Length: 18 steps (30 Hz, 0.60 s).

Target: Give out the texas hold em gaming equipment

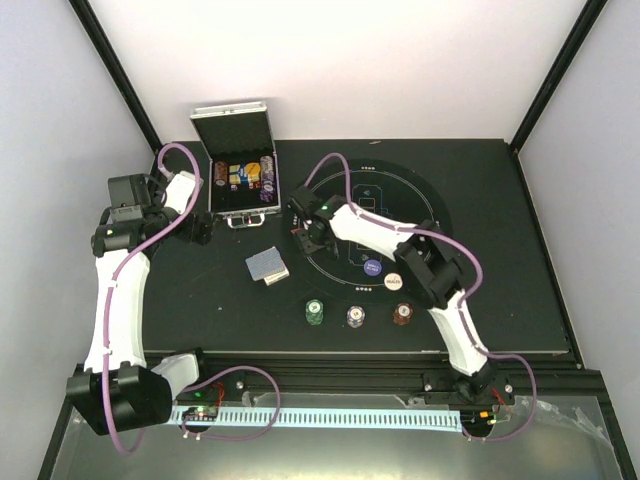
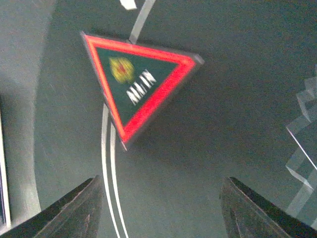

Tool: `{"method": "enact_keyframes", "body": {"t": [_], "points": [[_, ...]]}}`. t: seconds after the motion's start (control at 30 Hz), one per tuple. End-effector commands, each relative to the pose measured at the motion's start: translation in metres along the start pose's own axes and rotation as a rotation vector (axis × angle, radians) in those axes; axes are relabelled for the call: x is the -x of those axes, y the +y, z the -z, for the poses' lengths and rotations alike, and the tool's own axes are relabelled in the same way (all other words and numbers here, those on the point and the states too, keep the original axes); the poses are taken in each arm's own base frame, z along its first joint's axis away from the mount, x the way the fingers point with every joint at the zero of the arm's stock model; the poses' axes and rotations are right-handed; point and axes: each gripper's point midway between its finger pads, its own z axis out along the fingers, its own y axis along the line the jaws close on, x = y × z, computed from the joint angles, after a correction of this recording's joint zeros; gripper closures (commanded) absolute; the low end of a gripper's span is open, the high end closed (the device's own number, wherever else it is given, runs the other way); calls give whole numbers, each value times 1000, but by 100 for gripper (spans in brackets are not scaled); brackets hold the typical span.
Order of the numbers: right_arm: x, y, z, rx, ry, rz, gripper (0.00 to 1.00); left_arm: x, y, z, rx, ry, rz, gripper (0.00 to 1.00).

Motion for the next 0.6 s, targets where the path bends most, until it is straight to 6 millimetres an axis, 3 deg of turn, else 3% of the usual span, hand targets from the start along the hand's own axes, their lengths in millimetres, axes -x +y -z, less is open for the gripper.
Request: {"method": "enact_keyframes", "body": {"t": [0.0,0.13,0.27,0.4,0.57], "points": [[-16,-36,52,-43,-23,-76,32,15,-4,14,-4,-42,-15,1],[-66,-67,58,-75,27,-136,31,16,-7,14,-18,-52,-14,1],[-111,-84,56,-110,84,-159,32,17,-8,14,-27,-57,-7,1],[-133,-90,57,-117,104,-177,35,18,-9,13,-32,-61,-5,1],[-146,-95,53,-114,122,-191,42,19,-9,14,-34,-66,-3,1]]}}
